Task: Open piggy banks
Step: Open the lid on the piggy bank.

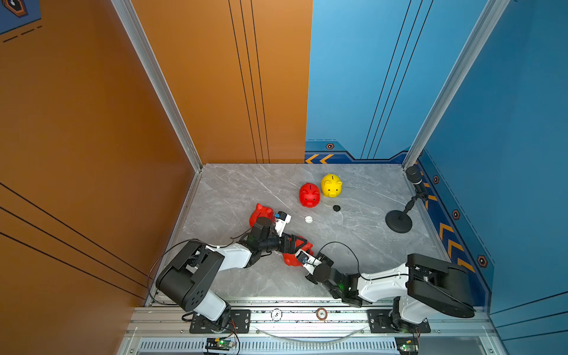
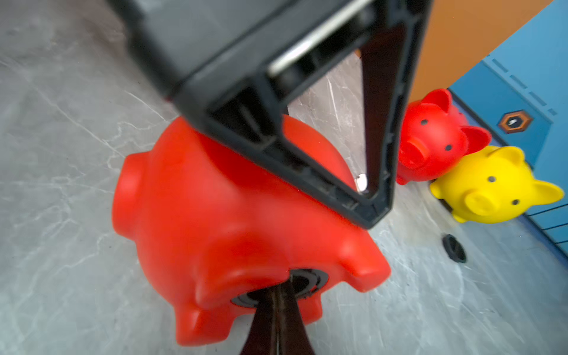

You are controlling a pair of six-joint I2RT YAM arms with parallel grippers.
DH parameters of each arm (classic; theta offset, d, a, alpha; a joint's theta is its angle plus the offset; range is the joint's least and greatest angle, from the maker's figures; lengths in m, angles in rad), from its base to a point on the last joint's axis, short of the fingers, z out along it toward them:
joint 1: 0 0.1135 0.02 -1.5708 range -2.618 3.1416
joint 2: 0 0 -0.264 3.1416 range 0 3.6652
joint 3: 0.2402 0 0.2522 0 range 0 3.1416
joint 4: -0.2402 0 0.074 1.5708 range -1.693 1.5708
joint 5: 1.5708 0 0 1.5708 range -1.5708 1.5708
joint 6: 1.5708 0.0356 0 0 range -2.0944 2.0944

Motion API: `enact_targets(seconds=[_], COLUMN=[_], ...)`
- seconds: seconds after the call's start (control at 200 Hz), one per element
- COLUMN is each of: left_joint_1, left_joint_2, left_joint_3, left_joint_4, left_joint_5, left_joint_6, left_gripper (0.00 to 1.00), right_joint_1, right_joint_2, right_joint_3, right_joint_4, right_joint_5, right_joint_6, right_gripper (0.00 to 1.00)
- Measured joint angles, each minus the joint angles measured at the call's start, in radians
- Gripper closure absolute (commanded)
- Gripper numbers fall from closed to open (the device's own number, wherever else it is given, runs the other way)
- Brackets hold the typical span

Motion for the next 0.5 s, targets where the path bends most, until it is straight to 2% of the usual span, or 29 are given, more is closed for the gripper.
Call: enact_targets(seconds=[0.26, 0.501], left_joint_1=[0.014, 0.020], left_joint_2=[0.005, -0.015], left_joint_3=[-0.001, -0.006], left_joint_4=[0.000, -0.023], left_joint_5=[0.050, 0.067], left_joint_6=[-0.001, -0.008], left_gripper=[0.06, 0.06], right_joint_1=[0.122, 0.148], right_joint_2=[0.147, 0.149], right_joint_3=[0.050, 0.045], right_joint_4=[0.075, 0.091], right_joint_5=[0.290, 0.313], right_joint_6=[-0.235, -0.270], right_gripper=[1.00, 1.00])
